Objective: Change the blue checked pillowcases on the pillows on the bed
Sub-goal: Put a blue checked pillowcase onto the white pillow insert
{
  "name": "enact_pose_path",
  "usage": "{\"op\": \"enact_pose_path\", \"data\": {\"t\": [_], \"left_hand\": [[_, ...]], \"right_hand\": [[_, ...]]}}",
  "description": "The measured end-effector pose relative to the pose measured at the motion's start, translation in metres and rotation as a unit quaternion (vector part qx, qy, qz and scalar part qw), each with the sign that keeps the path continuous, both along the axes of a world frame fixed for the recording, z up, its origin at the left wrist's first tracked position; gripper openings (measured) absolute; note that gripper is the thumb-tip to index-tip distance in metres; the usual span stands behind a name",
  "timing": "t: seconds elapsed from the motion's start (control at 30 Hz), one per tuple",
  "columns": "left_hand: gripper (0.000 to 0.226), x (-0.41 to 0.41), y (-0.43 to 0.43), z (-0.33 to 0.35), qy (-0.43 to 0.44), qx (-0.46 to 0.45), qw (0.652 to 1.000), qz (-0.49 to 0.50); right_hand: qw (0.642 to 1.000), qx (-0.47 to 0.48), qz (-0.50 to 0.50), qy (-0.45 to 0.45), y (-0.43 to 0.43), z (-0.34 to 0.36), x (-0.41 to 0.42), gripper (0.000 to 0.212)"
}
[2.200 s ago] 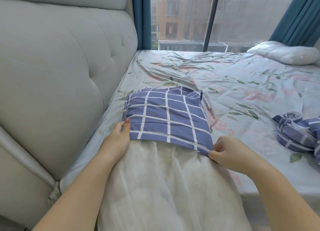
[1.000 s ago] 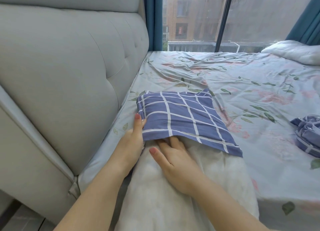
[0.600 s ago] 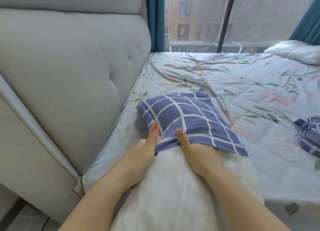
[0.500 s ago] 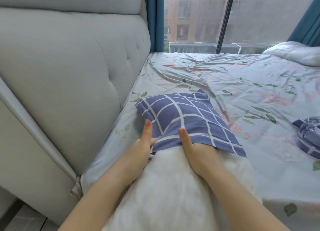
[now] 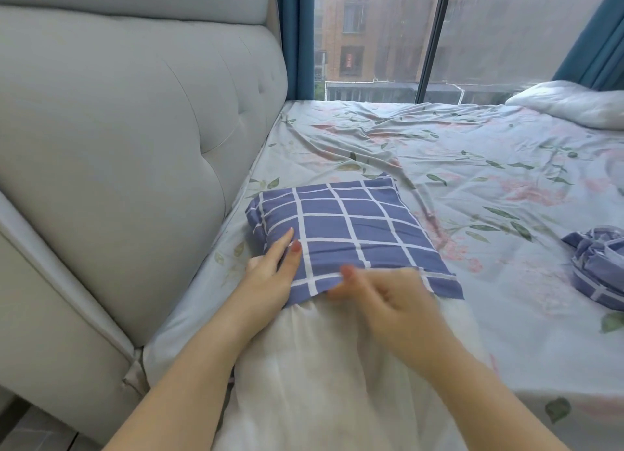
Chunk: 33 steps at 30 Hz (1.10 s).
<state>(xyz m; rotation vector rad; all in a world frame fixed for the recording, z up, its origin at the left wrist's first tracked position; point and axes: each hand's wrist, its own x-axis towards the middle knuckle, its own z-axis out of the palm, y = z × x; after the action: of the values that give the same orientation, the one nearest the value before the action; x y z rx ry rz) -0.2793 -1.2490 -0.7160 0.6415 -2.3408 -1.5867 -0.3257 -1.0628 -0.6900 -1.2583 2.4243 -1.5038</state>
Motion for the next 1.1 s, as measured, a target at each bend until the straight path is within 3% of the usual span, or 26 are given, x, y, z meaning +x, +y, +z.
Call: {"op": "enact_pose_path", "data": {"t": [0.07, 0.1, 0.17, 0.2, 0.27, 0.37, 0.47, 0.53, 0.6, 0.63, 0.7, 0.73, 0.77, 0.8, 0.83, 0.9, 0.93, 0.97, 1.03, 1.1], "left_hand": [[0.053, -0.001, 0.001, 0.001, 0.008, 0.005, 1.0, 0.002], [0.053, -0.001, 0.003, 0.004, 0.018, 0.039, 0.999, 0.01], [0.06, -0.004, 0.004, 0.005, 0.022, 0.107, 0.993, 0.042], [0.068, -0.006, 0.004, 0.004, 0.006, 0.123, 0.99, 0.067], [0.084, -0.009, 0.004, 0.003, -0.057, 0.126, 0.985, 0.099], [0.085, -0.01, 0.01, 0.003, -0.083, 0.104, 0.986, 0.101], [0.063, -0.007, 0.023, 0.017, 0.095, 0.091, 0.987, 0.088], [0.065, -0.007, 0.02, 0.025, 0.198, 0.082, 0.973, 0.091], [0.069, -0.01, 0.009, 0.024, 0.213, 0.079, 0.971, 0.071], [0.072, -0.013, 0.004, 0.019, 0.181, 0.074, 0.979, 0.054], [0.076, -0.021, -0.001, 0.002, 0.065, 0.032, 0.997, 0.027], [0.077, -0.026, -0.003, -0.008, 0.012, 0.019, 0.999, 0.023], [0.078, -0.03, -0.005, -0.016, -0.024, 0.018, 0.999, 0.026], [0.083, -0.032, -0.007, -0.019, -0.054, 0.022, 0.998, 0.036], [0.094, -0.034, -0.013, -0.022, -0.079, 0.022, 0.995, 0.054], [0.118, -0.036, -0.022, -0.022, -0.11, 0.017, 0.99, 0.089], [0.117, -0.035, -0.023, -0.02, -0.113, 0.011, 0.988, 0.105], [0.105, -0.033, -0.022, -0.016, -0.109, -0.009, 0.986, 0.124], [0.075, -0.03, -0.014, -0.008, -0.076, -0.106, 0.978, 0.164], [0.057, -0.024, 0.005, 0.009, 0.023, -0.17, 0.972, 0.163]], "right_hand": [[0.975, -0.148, -0.15, -0.065, 0.018, 0.006, -0.017, 0.048], [0.954, -0.177, -0.231, -0.07, 0.026, 0.008, -0.027, 0.041], [0.923, -0.138, -0.35, -0.086, 0.046, -0.006, -0.063, 0.026], [0.913, -0.078, -0.375, -0.141, 0.052, -0.013, -0.078, 0.028], [0.895, 0.038, -0.344, -0.281, 0.057, -0.032, -0.097, 0.055], [0.887, 0.055, -0.248, -0.385, 0.047, -0.038, -0.091, 0.044], [0.941, -0.067, -0.223, -0.246, 0.04, -0.014, -0.079, 0.023], [0.945, -0.168, -0.219, -0.177, 0.043, 0.009, -0.078, 0.023], [0.941, -0.197, -0.197, -0.19, 0.047, 0.018, -0.079, 0.023], [0.948, -0.152, -0.203, -0.192, 0.048, 0.011, -0.083, 0.022], [0.957, 0.066, -0.209, -0.188, 0.047, -0.01, -0.089, 0.026], [0.945, 0.172, -0.2, -0.193, 0.046, -0.023, -0.09, 0.03], [0.931, 0.235, -0.198, -0.195, 0.045, -0.032, -0.093, 0.034], [0.925, 0.236, -0.206, -0.213, 0.043, -0.034, -0.093, 0.037], [0.927, 0.196, -0.22, -0.231, 0.042, -0.033, -0.093, 0.039], [0.929, 0.015, -0.236, -0.286, 0.042, -0.023, -0.093, 0.036], [0.913, -0.077, -0.236, -0.322, 0.039, -0.011, -0.093, 0.033], [0.898, -0.136, -0.226, -0.352, 0.039, -0.007, -0.099, 0.044], [0.902, -0.16, -0.148, -0.373, 0.05, -0.007, -0.103, 0.069], [0.872, -0.238, -0.13, -0.406, 0.062, -0.005, -0.1, 0.056]]}}
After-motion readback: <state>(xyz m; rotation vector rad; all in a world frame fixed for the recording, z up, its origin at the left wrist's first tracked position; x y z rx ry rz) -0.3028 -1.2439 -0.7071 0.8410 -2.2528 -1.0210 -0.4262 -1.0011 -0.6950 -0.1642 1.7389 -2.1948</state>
